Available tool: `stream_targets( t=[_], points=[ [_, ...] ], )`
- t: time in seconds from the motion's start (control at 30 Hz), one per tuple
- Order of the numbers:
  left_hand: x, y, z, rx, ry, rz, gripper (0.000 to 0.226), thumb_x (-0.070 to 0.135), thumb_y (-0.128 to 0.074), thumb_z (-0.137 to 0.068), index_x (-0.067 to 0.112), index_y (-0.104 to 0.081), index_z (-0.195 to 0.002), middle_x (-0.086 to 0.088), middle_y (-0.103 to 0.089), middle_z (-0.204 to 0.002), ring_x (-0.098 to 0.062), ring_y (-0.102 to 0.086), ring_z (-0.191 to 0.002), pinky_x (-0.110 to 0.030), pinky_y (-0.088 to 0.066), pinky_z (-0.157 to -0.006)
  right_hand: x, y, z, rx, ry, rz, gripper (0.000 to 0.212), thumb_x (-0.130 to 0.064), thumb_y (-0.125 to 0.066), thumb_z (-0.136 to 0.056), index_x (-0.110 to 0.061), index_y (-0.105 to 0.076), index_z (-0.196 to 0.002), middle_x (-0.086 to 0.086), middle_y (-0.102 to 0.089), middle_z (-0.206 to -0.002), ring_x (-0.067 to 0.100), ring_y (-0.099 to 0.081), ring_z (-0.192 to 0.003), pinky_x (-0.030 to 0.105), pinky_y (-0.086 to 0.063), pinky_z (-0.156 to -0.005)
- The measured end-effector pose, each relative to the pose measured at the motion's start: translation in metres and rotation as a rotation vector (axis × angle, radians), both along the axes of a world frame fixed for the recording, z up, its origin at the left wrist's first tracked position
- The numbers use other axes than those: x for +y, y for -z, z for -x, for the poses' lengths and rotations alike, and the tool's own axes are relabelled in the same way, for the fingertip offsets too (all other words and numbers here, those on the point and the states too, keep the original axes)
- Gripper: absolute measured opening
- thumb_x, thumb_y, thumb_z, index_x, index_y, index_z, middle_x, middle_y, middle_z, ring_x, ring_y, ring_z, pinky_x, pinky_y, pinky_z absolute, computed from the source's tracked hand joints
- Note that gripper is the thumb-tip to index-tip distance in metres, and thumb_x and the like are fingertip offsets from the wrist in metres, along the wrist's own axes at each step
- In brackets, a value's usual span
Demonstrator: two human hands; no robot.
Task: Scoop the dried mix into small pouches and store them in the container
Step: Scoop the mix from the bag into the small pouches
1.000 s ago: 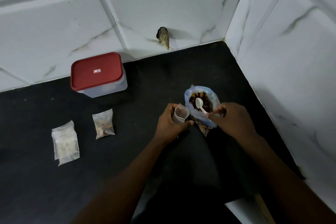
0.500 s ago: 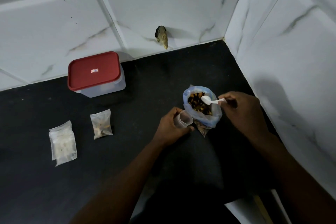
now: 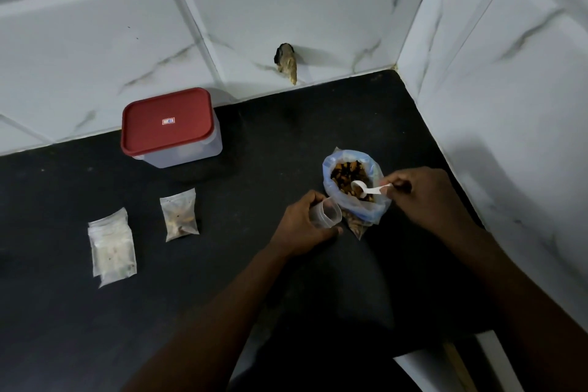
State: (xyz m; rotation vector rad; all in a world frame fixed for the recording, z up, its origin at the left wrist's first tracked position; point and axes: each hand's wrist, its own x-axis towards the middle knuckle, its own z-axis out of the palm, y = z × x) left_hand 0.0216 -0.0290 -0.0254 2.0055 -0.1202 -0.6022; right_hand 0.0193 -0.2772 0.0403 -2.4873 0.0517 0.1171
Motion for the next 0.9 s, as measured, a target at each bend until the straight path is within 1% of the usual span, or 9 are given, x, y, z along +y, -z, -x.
stream_targets(
  t=[0.1,0.2,0.33,0.5,0.6,0.67,0.77,0.83,0.9],
  points=[
    [-0.001,0.002,0.0,-0.002,0.003,-0.007,0.052,0.026,-0.09,-0.075,0.031,-0.057,-0.116,0.012,-0.063,-0.115,-0.001,-0.062,-0.106,-0.02,-0.052,-0.086,0.004,-0.002,-0.001,0.02,0.03,0.003,0.013,-0.013,-0.074,-0.09,-0.014,-0.079,-0.102,-0.002,-0.077,-0.091,-0.005,-0.064,-0.077,0.003,-0.042,-0.068],
    [-0.002,0.004,0.0,-0.007,0.0,-0.006,0.053,0.026,-0.09,-0.075,0.031,-0.057,-0.116,0.012,-0.063,-0.116,-0.001,-0.062,-0.107,-0.02,-0.053,-0.086,0.016,-0.003,-0.001,0.016,0.051,-0.008,0.015,-0.012,-0.073,-0.091,-0.012,-0.078,-0.106,0.001,-0.077,-0.096,0.0,-0.064,-0.079,0.011,-0.046,-0.075],
    [-0.002,0.006,0.002,-0.047,-0.008,-0.026,0.056,0.028,-0.091,-0.072,0.03,-0.057,-0.117,0.013,-0.058,-0.119,-0.002,-0.06,-0.107,-0.021,-0.052,-0.087,0.015,-0.005,0.005,0.065,0.056,0.0,0.015,-0.012,-0.074,-0.091,-0.014,-0.079,-0.105,-0.002,-0.077,-0.096,-0.007,-0.061,-0.076,0.004,-0.04,-0.071],
    [-0.001,0.005,0.003,-0.056,-0.014,-0.019,0.056,0.028,-0.091,-0.072,0.031,-0.058,-0.117,0.014,-0.059,-0.117,-0.002,-0.06,-0.106,-0.021,-0.052,-0.089,0.021,-0.001,0.012,0.064,0.133,-0.038,0.014,-0.014,-0.074,-0.09,-0.015,-0.079,-0.104,-0.003,-0.077,-0.093,0.002,-0.068,-0.081,0.009,-0.045,-0.071],
    [0.001,0.002,0.002,-0.047,-0.017,-0.008,0.053,0.029,-0.091,-0.072,0.031,-0.06,-0.114,0.014,-0.064,-0.113,0.002,-0.062,-0.103,-0.017,-0.052,-0.083,0.027,0.004,0.009,0.169,0.31,-0.216,0.012,-0.014,-0.072,-0.09,-0.02,-0.079,-0.098,-0.007,-0.075,-0.086,0.005,-0.071,-0.071,0.018,-0.055,-0.069],
    [0.002,-0.001,0.002,-0.035,-0.014,-0.01,0.05,0.029,-0.09,-0.074,0.034,-0.059,-0.113,0.016,-0.063,-0.111,0.006,-0.061,-0.101,-0.012,-0.049,-0.078,0.025,0.008,0.007,0.272,0.486,-0.419,0.01,-0.011,-0.071,-0.091,-0.015,-0.079,-0.096,-0.001,-0.076,-0.082,0.009,-0.073,-0.068,0.024,-0.059,-0.066],
    [0.003,-0.004,0.002,-0.014,0.014,-0.02,0.051,0.028,-0.089,-0.077,0.034,-0.058,-0.117,0.018,-0.062,-0.111,0.007,-0.06,-0.102,-0.01,-0.047,-0.075,0.024,0.013,0.01,0.347,0.646,-0.611,0.008,-0.008,-0.071,-0.092,-0.011,-0.078,-0.096,0.006,-0.076,-0.083,0.011,-0.073,-0.07,0.024,-0.058,-0.061],
    [0.004,-0.005,0.003,-0.013,0.03,-0.014,0.05,0.027,-0.088,-0.078,0.033,-0.059,-0.119,0.017,-0.062,-0.112,0.006,-0.06,-0.103,-0.01,-0.047,-0.076,0.031,0.017,0.012,0.338,0.68,-0.665,0.008,-0.008,-0.071,-0.091,-0.011,-0.078,-0.095,0.007,-0.077,-0.084,0.012,-0.073,-0.07,0.023,-0.058,-0.059],
    [0.005,-0.005,0.004,-0.011,0.04,-0.003,0.051,0.025,-0.087,-0.079,0.031,-0.059,-0.12,0.016,-0.062,-0.114,0.007,-0.06,-0.105,-0.011,-0.047,-0.079,0.038,0.02,0.014,0.308,0.661,-0.623,0.009,-0.009,-0.072,-0.091,-0.015,-0.077,-0.095,0.005,-0.076,-0.085,0.013,-0.074,-0.072,0.024,-0.06,-0.062]
  ],
)
